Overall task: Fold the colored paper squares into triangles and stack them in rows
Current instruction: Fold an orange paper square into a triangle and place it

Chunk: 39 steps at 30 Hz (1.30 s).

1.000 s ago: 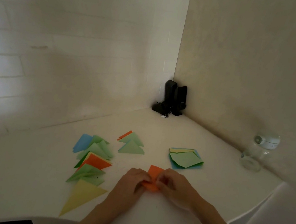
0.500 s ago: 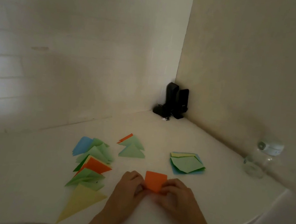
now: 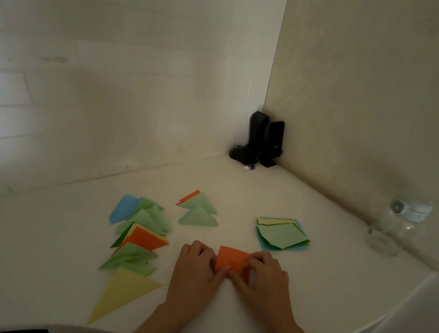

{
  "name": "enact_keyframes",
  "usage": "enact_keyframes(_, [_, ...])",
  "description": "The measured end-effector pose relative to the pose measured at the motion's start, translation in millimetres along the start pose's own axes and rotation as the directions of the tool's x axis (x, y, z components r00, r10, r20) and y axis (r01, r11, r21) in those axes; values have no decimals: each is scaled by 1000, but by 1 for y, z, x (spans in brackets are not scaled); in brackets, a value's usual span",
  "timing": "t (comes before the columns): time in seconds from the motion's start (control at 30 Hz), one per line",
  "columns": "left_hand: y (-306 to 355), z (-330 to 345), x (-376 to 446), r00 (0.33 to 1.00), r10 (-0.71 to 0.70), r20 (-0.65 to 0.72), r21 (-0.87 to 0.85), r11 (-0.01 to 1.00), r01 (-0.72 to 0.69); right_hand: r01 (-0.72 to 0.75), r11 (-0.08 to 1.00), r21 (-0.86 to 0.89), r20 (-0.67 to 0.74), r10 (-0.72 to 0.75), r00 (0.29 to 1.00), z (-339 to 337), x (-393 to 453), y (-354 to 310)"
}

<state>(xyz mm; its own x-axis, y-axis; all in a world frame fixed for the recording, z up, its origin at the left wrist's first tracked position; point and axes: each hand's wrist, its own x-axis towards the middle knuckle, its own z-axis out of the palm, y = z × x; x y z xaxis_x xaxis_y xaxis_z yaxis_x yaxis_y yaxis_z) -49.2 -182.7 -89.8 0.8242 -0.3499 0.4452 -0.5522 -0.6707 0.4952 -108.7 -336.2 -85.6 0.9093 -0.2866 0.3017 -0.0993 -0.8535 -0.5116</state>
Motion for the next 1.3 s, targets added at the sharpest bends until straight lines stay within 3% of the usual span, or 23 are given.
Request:
enact_keyframes(0.2, [0, -3, 5, 992, -117, 42, -137, 983, 121, -93, 987, 132, 156, 72, 985, -11, 8, -2])
enact_keyframes(0.43, [-6, -3, 6, 993, -64, 104, -175, 981, 82, -102, 975, 197, 274, 45, 961, -25, 9, -1])
enact_keyframes(0.53, [-4, -3, 7, 996, -4, 92, -58, 998, 9, -126, 977, 174, 307, 68, 949, -30, 10, -5])
enact_keyframes(0.67, [9, -7, 4, 982, 190, 0, 208, 960, -186, -149, 966, 209, 253, 93, 963, -38, 8, -6])
enact_keyframes(0.87, [27, -7, -12, 976, 212, 55, 351, 911, -218, -100, 971, 218, 214, 53, 975, -52, -2, -15])
enact_keyframes(1.03, [22, -5, -17, 974, 226, 2, 293, 931, -217, -39, 964, 264, 232, -24, 972, -53, -1, -21])
enact_keyframes(1.17, [10, -11, -13, 976, 220, -9, 238, 948, -211, 63, 998, 22, 295, -67, 953, -42, 5, -8])
enact_keyframes(1.3, [2, -21, -8, 991, 133, 3, 131, 983, -132, 47, 998, 39, 209, -54, 976, -32, 3, -4])
